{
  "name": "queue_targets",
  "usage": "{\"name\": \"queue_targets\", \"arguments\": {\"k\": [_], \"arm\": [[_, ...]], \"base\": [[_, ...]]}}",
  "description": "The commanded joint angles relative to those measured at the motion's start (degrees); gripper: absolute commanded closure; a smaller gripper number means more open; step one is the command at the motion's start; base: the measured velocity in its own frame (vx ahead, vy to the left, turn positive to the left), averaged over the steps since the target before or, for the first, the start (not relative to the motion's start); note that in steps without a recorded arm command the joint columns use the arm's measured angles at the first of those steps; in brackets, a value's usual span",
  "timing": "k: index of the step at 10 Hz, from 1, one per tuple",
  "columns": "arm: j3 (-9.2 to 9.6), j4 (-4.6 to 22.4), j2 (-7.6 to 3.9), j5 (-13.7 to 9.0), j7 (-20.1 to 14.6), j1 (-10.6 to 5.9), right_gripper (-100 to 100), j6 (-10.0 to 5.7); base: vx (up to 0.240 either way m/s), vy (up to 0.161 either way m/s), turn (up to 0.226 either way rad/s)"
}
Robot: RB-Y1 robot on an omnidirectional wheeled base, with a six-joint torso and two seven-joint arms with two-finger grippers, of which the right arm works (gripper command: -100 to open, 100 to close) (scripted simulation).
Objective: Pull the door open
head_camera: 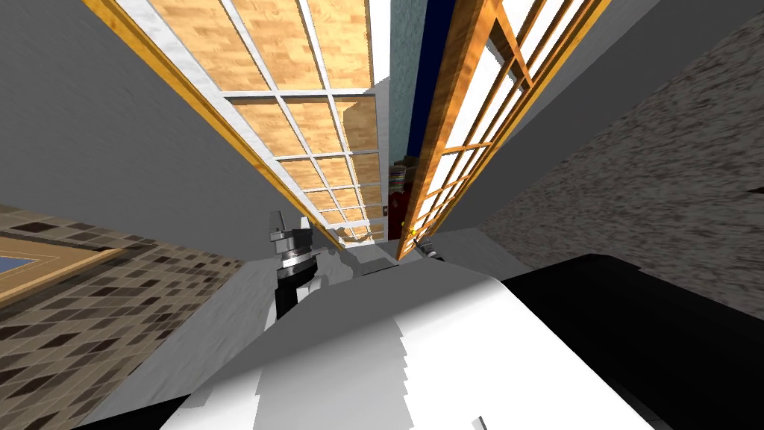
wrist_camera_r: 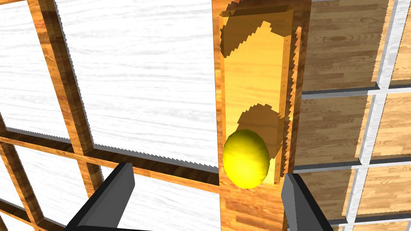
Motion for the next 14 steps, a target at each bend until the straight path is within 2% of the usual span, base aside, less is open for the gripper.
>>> {"name": "queue_targets", "arguments": {"k": [1,6,8,9,10,12,14], "arm": [[1.24,-0.1,-0.79,1.2,0.3,-0.13,-100,-2.26],[4.31,-1.4,-2.52,4.3,0.7,0.34,-100,-7.13],[4.15,-0.9,-2.49,4.1,0.9,0.18,-100,-7.29],[3.09,0.1,-2.53,3.2,1.2,-0.10,-100,-7.39],[3.09,0.1,-2.53,3.2,1.2,-0.10,-100,-7.39],[1.85,1.4,-2.58,2.0,1.7,-0.56,-100,-7.55],[1.28,2.1,-2.61,1.5,1.9,-0.78,-100,-7.63]], "base": [[-0.128,-0.106,0.156],[-0.156,-0.133,0.141],[-0.074,-0.056,0.025],[0.083,0.056,0.199],[0.136,0.079,0.152],[0.188,0.049,0.223],[0.167,0.037,0.073]]}}
